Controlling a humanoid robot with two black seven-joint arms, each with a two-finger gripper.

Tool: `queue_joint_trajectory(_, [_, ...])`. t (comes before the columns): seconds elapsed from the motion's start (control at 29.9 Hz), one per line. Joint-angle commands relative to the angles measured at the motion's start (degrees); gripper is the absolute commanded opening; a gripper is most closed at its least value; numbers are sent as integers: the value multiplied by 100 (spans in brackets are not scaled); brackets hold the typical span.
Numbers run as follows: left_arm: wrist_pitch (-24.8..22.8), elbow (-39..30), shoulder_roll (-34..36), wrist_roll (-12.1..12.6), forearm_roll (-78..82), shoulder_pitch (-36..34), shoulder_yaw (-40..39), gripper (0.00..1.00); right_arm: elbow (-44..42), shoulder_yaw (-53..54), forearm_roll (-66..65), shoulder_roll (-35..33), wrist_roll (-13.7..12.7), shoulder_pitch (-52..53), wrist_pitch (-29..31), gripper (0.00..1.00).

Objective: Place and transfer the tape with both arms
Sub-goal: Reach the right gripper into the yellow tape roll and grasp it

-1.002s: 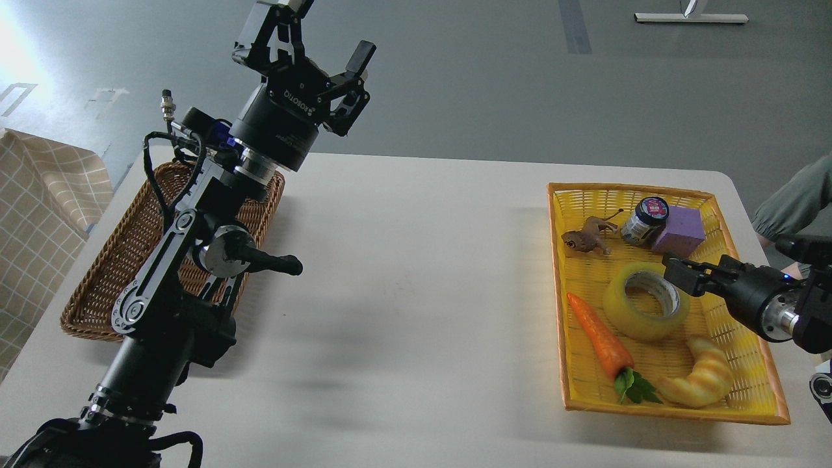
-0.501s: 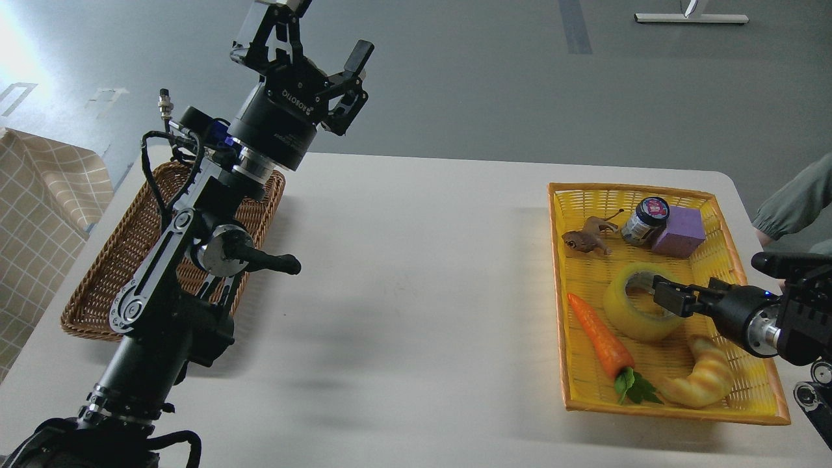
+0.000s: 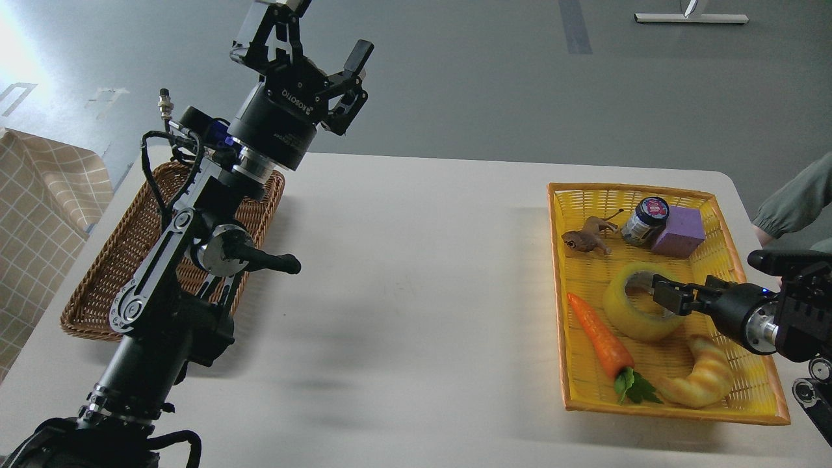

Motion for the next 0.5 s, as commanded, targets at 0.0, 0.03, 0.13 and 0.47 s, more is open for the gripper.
queue_joint_trajectory(0.0, [0, 0, -6, 0, -1, -8, 0, 98, -5, -4, 1, -3, -9, -8, 0, 83])
queue_joint_trajectory(0.03, [0, 0, -6, 0, -1, 1, 0, 98, -6, -47, 1, -3, -9, 1, 0, 82])
queue_joint_trajectory(0.13, [0, 0, -15, 0, -1, 1, 0, 98, -6, -118, 1, -3, -9, -8, 0, 80])
queue_joint_trajectory(0.47, [0, 0, -15, -9, -1, 1, 0, 98, -76, -171, 1, 49, -18, -17, 0, 75])
